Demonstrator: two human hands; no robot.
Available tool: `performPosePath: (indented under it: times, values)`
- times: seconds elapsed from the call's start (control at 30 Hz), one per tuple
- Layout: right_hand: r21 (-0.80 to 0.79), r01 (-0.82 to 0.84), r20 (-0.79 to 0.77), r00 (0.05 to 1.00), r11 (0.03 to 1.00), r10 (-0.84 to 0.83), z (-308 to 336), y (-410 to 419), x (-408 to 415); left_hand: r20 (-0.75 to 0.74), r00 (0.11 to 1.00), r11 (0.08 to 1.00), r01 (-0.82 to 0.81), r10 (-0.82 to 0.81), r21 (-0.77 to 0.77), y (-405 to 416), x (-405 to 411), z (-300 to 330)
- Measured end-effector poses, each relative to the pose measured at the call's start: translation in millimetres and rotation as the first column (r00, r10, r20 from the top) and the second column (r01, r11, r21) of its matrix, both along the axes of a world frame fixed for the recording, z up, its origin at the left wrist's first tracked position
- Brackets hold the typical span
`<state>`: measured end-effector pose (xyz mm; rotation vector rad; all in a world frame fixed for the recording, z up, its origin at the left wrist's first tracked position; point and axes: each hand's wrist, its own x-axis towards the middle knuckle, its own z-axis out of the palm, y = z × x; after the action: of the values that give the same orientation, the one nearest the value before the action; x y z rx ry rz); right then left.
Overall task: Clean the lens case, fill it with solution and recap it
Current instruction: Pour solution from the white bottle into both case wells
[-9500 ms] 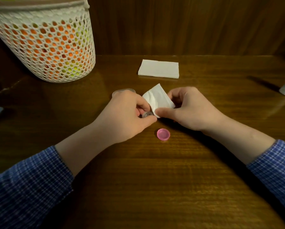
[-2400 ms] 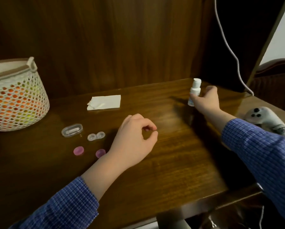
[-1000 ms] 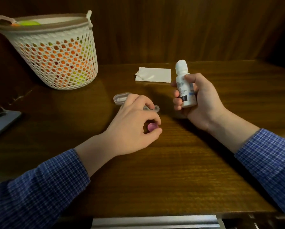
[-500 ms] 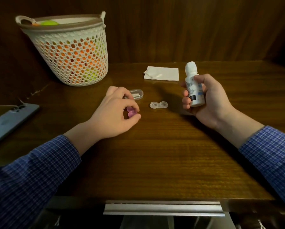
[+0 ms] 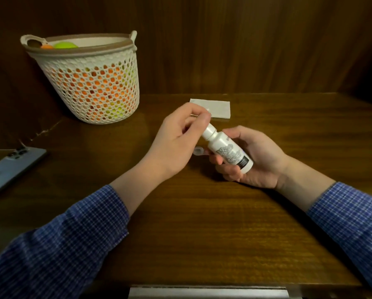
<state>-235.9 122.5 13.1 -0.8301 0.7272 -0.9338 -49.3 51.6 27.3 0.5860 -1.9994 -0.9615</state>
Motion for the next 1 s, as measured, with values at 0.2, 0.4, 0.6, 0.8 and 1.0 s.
performPosePath:
  times: [0.2,0.4,0.6,0.8,1.0]
  values:
    - [-0.396,0.173,-0.387,0.859,0.902,-0.335,-2.9,6.5,3.8,0.100,0.995,1.000,-0.008,0.008,0.006,-4.1,-4.4,-2.9]
    - [-0.550,0.174,-0.392,0.810,0.817,-0.437,-4.3,9.0,10.1,0.101,0.992,0.998,-0.070,0.070,-0.004,2.1,-5.9,-2.6]
    - [-0.486,0.165,-0.370,0.851,0.859,-0.372,-2.9,10.2,8.4,0.057,0.998,0.992,-0.019,0.011,0.127,3.0,-5.3,-3.9]
    - [-0.440,0.139,-0.331,0.893,0.887,-0.304,-1.5,10.0,5.1,-0.030,0.999,0.950,-0.031,0.042,0.311,1.1,-6.0,-5.3]
    - [-0.285,0.206,-0.121,0.961,0.936,-0.248,1.7,7.5,4.0,-0.304,0.953,0.714,0.224,-0.016,0.663,-0.4,-7.3,0.5]
